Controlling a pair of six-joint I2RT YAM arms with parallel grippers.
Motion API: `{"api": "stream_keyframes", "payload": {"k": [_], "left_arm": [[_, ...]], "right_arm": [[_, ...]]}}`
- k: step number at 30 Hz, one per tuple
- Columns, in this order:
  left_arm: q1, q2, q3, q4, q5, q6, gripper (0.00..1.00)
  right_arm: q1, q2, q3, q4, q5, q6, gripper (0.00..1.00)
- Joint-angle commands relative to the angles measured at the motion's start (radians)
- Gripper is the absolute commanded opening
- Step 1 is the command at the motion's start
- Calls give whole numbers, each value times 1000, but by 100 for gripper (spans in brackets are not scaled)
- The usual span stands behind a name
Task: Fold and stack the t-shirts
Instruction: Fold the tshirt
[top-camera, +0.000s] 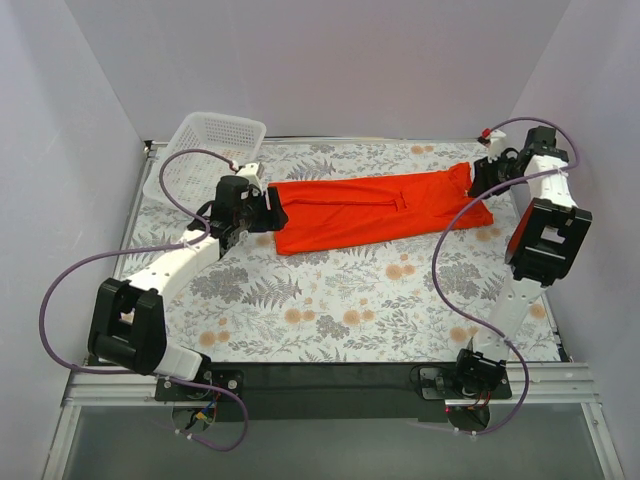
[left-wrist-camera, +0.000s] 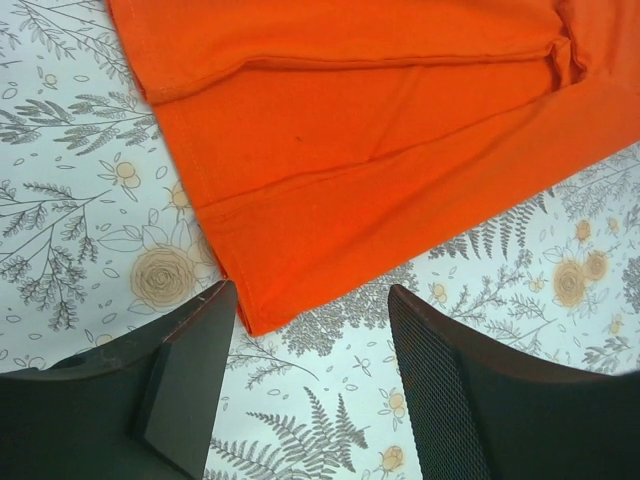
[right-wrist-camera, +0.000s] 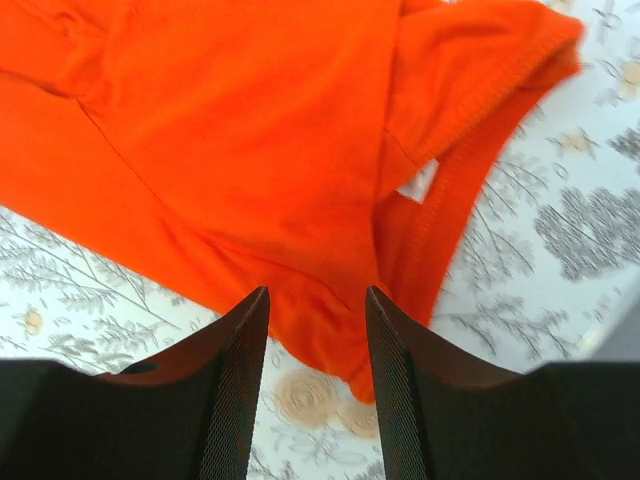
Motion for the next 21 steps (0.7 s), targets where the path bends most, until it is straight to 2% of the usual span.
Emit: {"api": "stream_keyframes", "payload": {"k": [1, 6, 8, 15, 21], "left_arm": [[12, -21, -35, 42, 10, 33, 58], [12, -90, -103, 51, -51, 70, 60], [12, -142, -128, 51, -76, 87, 60], [12, -268, -220, 62, -142, 104, 63], [12, -268, -229, 69, -148, 113, 64]], "right_arm": [[65, 67, 95, -14, -80, 67, 42], [130, 236, 339, 17, 17, 204, 42], [141, 286, 379, 41, 66, 230, 42], [171, 334, 375, 115, 110, 247, 41], [184, 330, 333, 189, 169, 270, 40]]}}
